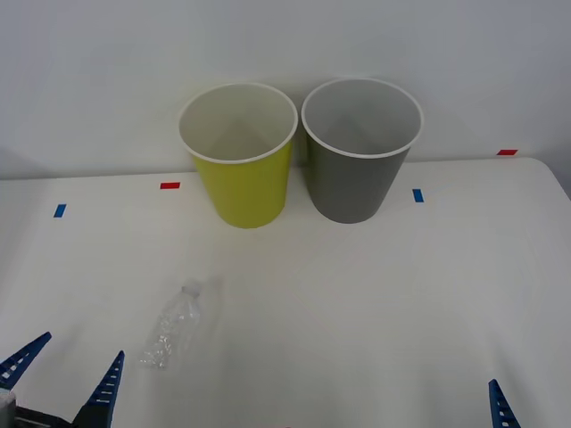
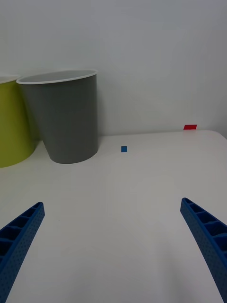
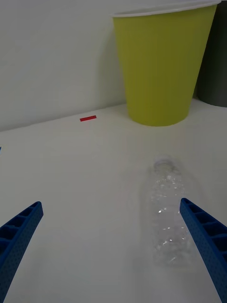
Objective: Put cans in the gray bin and PET bottles in the light green bin.
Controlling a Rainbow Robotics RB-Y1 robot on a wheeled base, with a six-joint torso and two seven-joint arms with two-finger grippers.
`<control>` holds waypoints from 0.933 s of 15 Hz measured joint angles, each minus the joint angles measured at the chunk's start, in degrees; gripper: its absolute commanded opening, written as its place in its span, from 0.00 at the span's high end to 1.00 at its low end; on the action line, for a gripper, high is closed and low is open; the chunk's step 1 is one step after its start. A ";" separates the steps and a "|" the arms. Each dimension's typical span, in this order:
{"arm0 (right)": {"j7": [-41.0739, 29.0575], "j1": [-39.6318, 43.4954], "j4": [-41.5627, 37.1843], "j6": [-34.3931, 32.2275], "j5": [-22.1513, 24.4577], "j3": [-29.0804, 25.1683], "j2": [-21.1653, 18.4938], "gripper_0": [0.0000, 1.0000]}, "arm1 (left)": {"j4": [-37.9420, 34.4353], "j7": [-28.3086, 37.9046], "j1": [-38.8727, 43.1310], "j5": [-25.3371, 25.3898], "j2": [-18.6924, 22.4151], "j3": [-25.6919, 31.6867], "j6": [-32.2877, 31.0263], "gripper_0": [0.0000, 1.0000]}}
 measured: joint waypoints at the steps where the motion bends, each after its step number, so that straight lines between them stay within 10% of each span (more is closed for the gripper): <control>1: 0.00 0.00 0.00 0.00 0.00 0.00 0.00 0.00 | -0.29 0.15 -1.59 0.35 0.89 0.26 2.87 0.00; 14: 0.00 0.00 0.00 0.00 0.00 0.00 0.00 0.00 | -14.77 1.40 -16.50 9.84 3.54 8.50 50.97 0.00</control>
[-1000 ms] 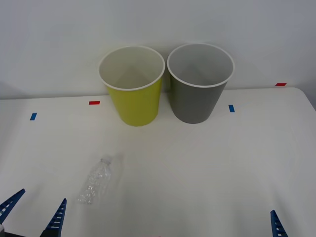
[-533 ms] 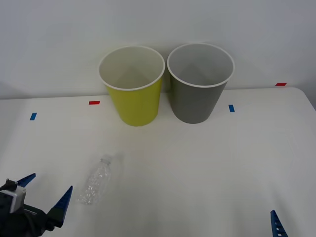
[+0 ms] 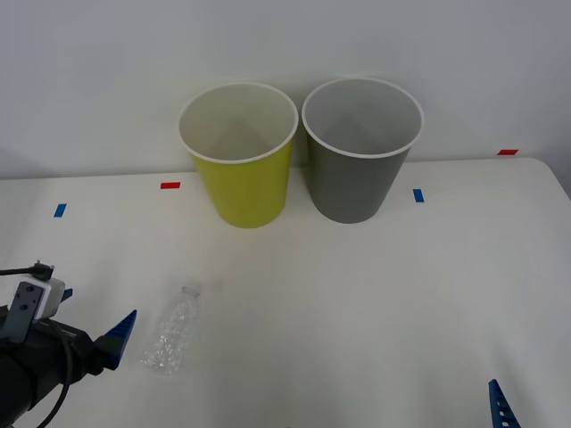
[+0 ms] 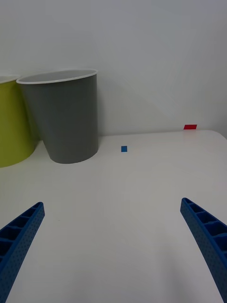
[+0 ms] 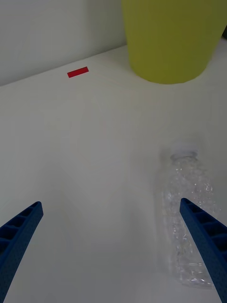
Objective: Put cans in the gray bin and PET bottles in the light green bin.
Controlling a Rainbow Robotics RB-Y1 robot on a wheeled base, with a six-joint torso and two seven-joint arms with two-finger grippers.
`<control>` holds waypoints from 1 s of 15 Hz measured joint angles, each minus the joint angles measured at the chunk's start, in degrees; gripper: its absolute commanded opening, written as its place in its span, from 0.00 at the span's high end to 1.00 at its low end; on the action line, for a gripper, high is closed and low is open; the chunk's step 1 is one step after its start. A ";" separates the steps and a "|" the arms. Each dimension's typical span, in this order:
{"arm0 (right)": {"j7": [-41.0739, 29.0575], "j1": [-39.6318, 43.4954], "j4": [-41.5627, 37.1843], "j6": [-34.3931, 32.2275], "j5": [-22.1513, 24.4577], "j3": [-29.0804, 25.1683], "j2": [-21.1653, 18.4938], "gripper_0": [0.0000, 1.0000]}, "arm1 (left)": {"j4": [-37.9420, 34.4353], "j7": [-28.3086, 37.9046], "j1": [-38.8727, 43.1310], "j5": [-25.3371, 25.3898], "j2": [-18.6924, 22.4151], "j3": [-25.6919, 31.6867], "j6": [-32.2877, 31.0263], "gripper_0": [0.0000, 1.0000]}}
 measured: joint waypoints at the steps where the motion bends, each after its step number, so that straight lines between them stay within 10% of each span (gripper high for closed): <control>1: 0.00 0.00 0.00 0.00 0.00 0.00 0.00 0.00 | -0.01 -0.08 -1.22 0.55 0.12 0.64 1.61 0.00; 5: 0.00 0.00 0.00 0.00 0.00 0.00 0.00 0.00 | -0.08 -0.23 -4.42 7.51 2.43 1.97 6.15 0.00; 15: 0.00 0.00 0.00 0.00 0.00 0.00 0.00 0.00 | -1.30 3.26 -22.08 19.53 3.97 4.91 43.00 0.00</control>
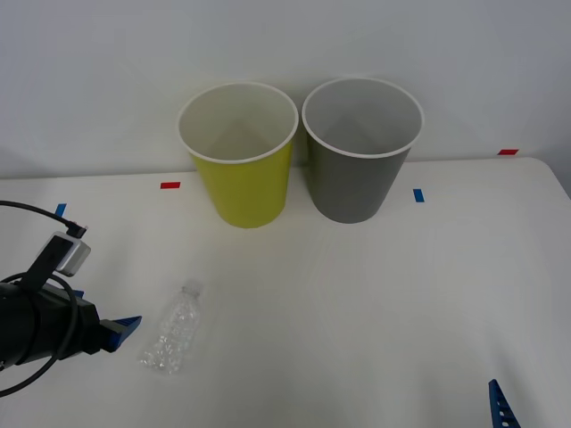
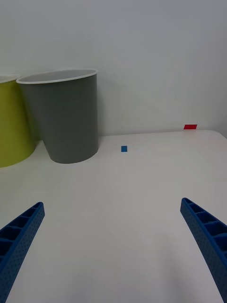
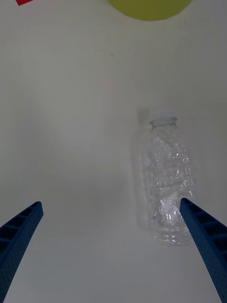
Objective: Put cans in the gray bin and PET bottles in the light green bin.
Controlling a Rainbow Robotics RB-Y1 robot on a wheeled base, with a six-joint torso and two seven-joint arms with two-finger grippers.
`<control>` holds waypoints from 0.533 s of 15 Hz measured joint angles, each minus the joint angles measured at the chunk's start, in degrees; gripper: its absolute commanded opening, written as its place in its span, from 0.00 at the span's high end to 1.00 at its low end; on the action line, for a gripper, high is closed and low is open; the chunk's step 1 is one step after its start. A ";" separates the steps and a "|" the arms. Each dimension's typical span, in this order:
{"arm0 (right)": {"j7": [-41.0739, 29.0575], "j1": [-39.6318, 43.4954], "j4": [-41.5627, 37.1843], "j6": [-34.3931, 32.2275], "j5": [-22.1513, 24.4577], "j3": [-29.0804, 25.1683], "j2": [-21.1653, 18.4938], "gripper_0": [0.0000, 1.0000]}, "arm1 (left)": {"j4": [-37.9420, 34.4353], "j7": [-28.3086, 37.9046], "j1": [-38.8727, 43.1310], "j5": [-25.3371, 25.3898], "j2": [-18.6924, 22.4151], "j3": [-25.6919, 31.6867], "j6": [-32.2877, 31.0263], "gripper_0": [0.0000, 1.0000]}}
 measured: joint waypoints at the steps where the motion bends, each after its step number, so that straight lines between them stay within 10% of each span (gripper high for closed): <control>1: 0.00 0.00 0.00 0.00 0.00 0.00 0.00 0.00 | -0.36 2.80 -1.28 0.50 -0.06 -0.13 2.48 0.00; 8: 0.00 0.00 0.00 0.00 0.00 0.00 0.00 0.00 | -0.88 8.10 -3.63 1.95 -0.17 -3.41 4.48 0.00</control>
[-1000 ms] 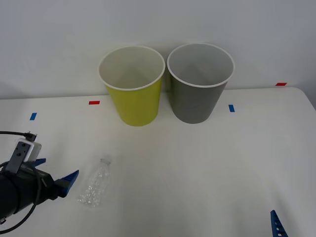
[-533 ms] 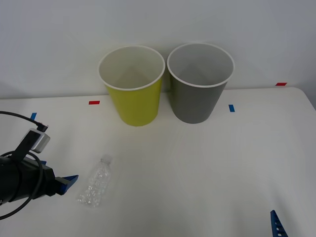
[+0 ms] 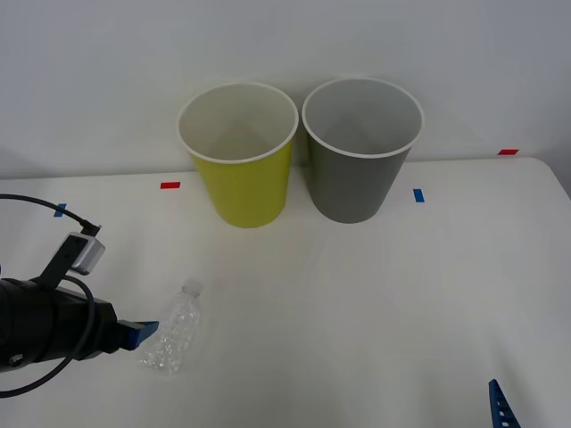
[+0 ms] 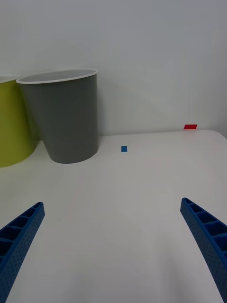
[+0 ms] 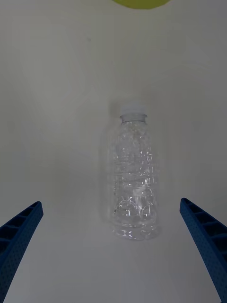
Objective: Put cans in the gray bin and PET bottles in the light green bin.
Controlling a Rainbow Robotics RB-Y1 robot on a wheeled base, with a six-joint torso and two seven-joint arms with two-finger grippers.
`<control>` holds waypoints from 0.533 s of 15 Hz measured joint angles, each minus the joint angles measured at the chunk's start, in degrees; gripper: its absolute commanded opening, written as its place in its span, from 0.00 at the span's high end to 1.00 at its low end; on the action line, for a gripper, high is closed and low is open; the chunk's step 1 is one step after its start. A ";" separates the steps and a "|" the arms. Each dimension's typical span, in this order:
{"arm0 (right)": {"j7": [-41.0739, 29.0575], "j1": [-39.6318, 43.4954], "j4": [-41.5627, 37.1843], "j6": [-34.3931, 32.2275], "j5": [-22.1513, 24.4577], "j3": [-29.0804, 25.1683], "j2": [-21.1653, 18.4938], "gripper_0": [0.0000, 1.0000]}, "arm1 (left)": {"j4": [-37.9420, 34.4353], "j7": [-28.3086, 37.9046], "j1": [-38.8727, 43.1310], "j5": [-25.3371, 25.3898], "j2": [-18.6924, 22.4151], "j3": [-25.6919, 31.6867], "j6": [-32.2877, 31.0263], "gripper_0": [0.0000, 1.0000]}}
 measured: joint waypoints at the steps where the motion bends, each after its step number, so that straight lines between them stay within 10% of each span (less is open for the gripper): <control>1: 0.00 0.00 0.00 0.00 0.00 0.00 0.00 0.00 | 0.03 0.46 -0.50 0.06 0.00 -0.45 -0.09 0.00; 8: 0.00 0.00 0.00 0.00 0.00 0.00 0.00 0.00 | 0.04 7.72 -5.45 -4.20 0.11 -8.24 -0.02 0.00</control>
